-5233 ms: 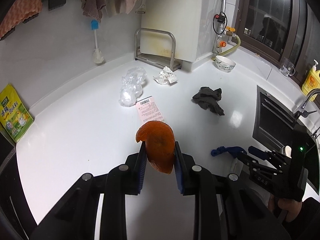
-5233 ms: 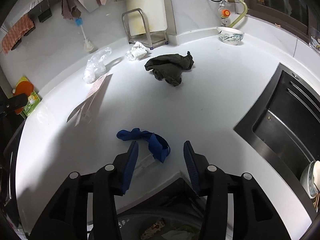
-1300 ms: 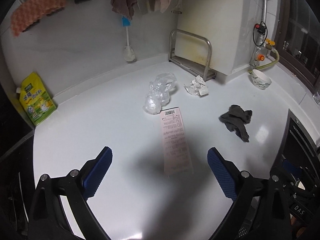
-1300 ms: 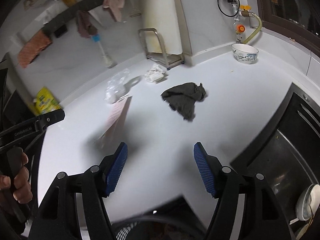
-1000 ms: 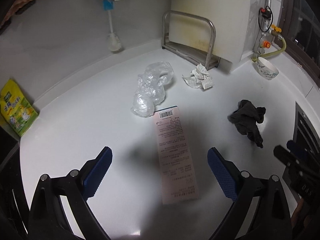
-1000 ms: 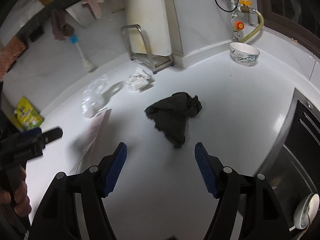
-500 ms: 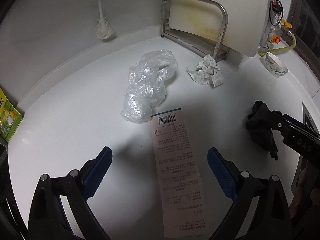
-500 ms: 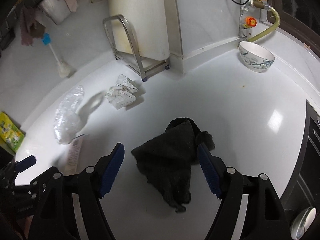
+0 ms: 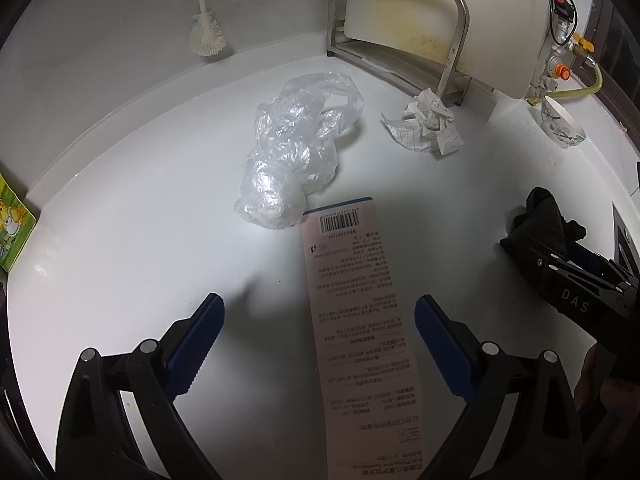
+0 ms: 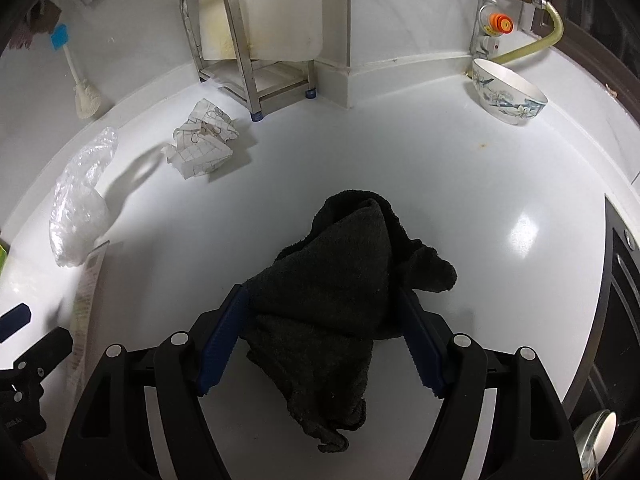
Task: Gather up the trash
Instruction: 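Grasp the dark grey cloth with the right gripper while the left gripper grasps the pink receipt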
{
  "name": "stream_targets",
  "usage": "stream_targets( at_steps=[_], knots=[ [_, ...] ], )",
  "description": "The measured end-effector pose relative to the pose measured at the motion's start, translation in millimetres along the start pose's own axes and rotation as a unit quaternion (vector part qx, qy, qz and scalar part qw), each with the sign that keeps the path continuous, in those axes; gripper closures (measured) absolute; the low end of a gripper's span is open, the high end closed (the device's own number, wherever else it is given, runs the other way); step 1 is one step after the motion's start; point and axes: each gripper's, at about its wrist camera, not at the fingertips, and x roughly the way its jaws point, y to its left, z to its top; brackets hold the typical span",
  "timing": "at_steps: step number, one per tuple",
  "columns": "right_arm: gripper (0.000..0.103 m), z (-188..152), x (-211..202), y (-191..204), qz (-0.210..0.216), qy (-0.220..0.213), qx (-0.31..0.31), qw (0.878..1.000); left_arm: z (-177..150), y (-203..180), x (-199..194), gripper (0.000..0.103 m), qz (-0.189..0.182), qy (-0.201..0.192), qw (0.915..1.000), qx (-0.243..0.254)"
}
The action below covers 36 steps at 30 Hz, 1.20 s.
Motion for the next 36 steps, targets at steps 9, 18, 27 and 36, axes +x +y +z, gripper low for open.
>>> stream_targets(
  at_steps=[9,18,27,36],
  knots=[
    [0.036,-5.0,-0.6,1.8,-0.006,-0.003,-0.005,1.000,-5.9,-1.1,9.2,0.008,-0.002,0.008,1.0000,0.000],
    [0.050,-9.2,-2.4,3.3,-0.002,-0.006,-0.010,1.000,-14.6,-4.1,22.7,0.007,-0.005,0.026,0.9996,-0.003],
    [0.065,-12.4,-6.7,8.0,0.008,-0.004,-0.013,1.000,-18.6,-10.5,20.8,0.039,-0.010,0.012,0.9998,0.016],
    [0.075,-26.1,-17.9,15.5,0.019,-0.003,-0.011,1.000,-19.5,-11.0,14.0,0.052,-0.023,0.010,0.9995,0.020]
  ],
)
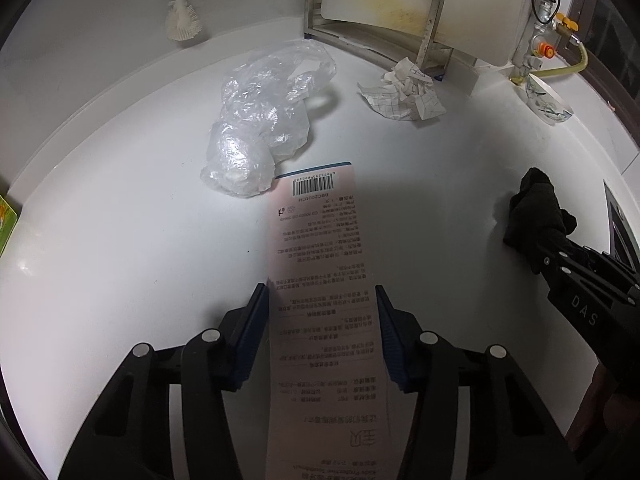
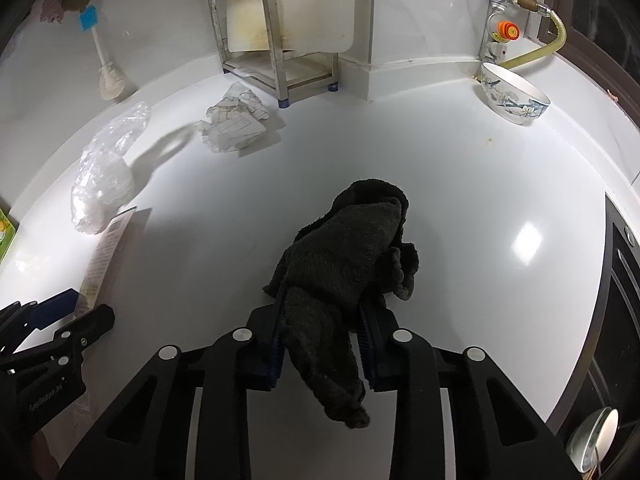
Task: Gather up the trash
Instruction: 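Grasp the dark grey cloth with the right gripper while the left gripper grasps the pink receipt, then carry cloth and receipt over the bin and open both grippers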
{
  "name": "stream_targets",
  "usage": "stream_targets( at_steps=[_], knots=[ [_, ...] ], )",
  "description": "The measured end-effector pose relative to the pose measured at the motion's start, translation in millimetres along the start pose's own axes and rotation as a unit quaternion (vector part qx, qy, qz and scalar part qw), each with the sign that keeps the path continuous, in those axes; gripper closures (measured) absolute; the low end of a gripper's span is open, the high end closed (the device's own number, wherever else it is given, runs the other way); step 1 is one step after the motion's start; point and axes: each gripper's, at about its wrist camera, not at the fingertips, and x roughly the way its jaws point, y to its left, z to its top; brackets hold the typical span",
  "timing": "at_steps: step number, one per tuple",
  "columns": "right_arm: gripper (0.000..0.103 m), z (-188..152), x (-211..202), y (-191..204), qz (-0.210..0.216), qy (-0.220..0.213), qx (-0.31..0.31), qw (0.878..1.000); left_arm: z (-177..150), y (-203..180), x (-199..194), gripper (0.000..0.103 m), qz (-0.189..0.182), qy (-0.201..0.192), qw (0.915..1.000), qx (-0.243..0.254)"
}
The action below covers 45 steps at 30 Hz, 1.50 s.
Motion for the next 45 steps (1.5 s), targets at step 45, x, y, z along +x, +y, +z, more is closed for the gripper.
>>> stream_targets(
  at_steps=[45],
  knots=[
    [0.081,-131.9,-162.9,7.7,0.047,-0.045,0.004,0.998,-102.2,-28.2,-132.5,0.052,-0.010,-0.069,0.9972,0.027]
  ],
)
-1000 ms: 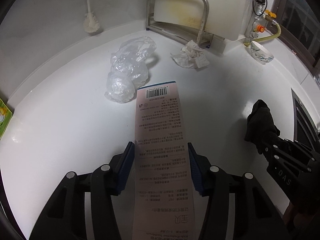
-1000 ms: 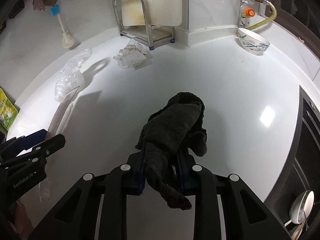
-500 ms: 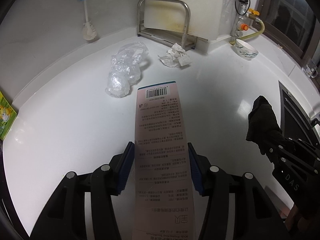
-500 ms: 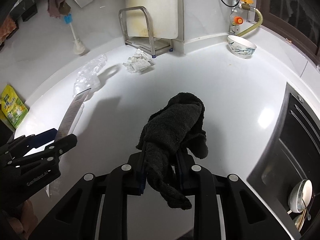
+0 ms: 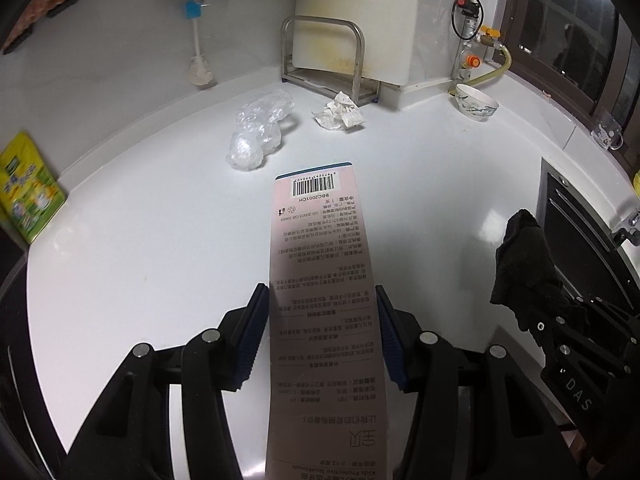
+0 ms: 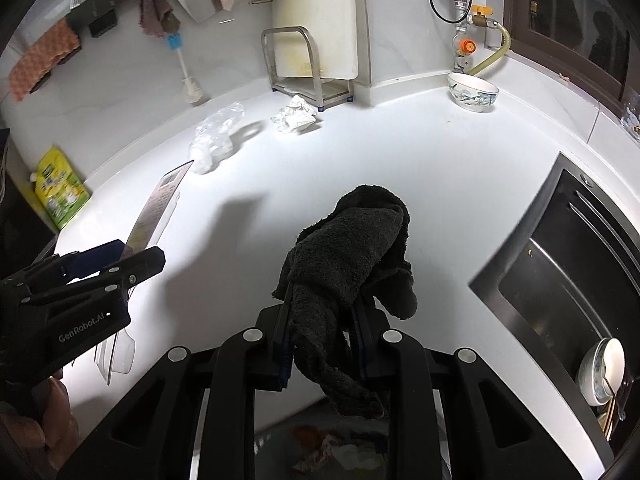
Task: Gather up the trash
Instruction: 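Carry cloth and receipt over the bin and open both grippers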
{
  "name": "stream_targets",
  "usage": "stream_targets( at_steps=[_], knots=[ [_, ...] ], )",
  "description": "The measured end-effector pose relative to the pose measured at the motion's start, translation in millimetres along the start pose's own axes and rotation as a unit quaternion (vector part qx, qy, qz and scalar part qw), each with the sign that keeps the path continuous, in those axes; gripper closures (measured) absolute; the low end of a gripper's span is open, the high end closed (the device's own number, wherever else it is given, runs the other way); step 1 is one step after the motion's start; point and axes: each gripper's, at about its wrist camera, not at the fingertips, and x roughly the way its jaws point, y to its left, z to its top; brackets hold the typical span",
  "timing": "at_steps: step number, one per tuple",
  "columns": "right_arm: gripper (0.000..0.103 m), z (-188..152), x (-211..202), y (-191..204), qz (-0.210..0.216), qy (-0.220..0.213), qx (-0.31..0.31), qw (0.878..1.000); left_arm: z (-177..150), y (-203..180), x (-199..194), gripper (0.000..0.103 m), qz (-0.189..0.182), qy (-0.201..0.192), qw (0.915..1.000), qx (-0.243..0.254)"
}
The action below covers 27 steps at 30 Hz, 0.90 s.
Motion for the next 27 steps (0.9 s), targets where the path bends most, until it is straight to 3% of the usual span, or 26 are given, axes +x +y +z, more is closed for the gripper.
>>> stream_targets(
  at_steps=[17,27],
  knots=[
    [0.081,-112.9,-78.8,-45.9,0.043,0.024,-0.035,0.998,-100.8,-71.4,-81.6,0.052,0.007,-0.007,0.9999,-0.011],
    [0.081,-164.8,-84.8,-65.8,0.071,0.053,-0.032,0.996,-153.1,-94.8,-92.3,0.052,0.019,0.023,0.9995,0.003]
  ],
)
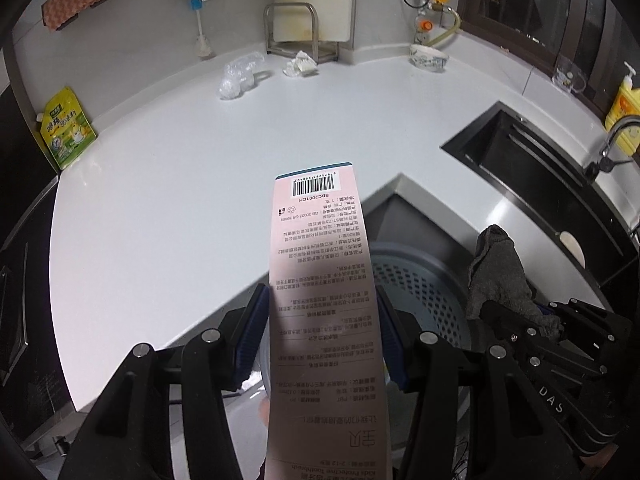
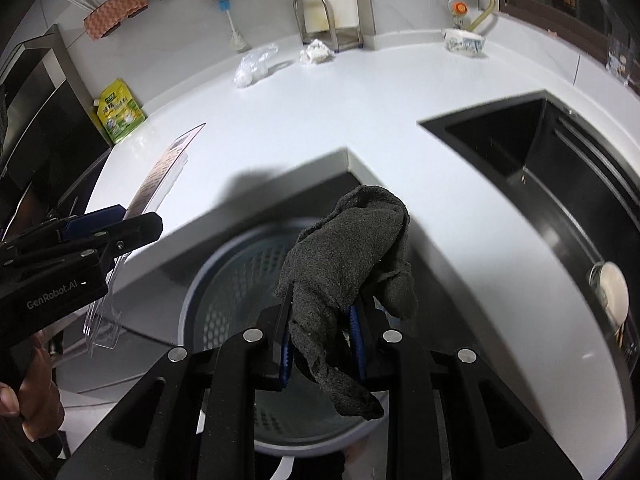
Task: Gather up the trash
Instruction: 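Carry cloth and receipt over the bin and open both grippers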
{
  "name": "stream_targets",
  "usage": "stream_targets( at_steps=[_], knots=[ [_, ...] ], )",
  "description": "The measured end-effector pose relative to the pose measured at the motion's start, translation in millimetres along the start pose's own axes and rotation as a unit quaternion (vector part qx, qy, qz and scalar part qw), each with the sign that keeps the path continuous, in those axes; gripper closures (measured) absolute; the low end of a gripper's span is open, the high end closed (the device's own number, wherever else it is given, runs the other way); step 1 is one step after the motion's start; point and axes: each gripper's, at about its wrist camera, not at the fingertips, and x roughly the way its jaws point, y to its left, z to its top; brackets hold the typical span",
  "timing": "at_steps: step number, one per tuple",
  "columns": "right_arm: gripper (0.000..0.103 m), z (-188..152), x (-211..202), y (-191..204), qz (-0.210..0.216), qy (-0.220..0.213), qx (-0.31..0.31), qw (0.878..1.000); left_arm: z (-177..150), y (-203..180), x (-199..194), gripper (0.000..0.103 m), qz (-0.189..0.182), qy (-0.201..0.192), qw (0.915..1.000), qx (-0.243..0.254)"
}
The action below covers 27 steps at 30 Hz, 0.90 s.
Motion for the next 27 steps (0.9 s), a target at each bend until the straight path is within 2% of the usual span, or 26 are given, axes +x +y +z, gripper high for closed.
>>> stream_targets(
  at_steps=[10,15,22,24,25,27],
  knots=[
    [0.081,-27.8,30.7,-1.9,0.019,0.046,0.017,0.999,-26.9,-8.1,33.9,0.052,-0.013,0.051,0.9985,0.014],
    [0.081,-30.8,41.6,-5.3,0.020,0.056,0.024,0.998,-33.0,-12.3,49.3,0.051,-0.016,0.071,0.9972,0.019],
    [0.078,-24.6,49.8,-9.7,0.025,0.059,0.026,0.998,-33.1,-14.7,54.6,0.047,-0.016,0.077,0.9967,0.023],
    [0.068,-23.2,51.2,-9.8,0.029,0.062,0.027,0.997,-32.0,-13.4,54.1,0.039,-0.015,0.075,0.9969,0.020],
    [0.057,-22.7,50.4,-9.8,0.026,0.058,0.026,0.998,-31.5,-12.7,53.9,0.038,-0.015,0.074,0.9970,0.018],
    [0.052,-21.4,48.8,-9.7,0.024,0.052,0.024,0.998,-30.6,-11.7,54.3,0.037,-0.011,0.074,0.9971,0.016]
  ],
)
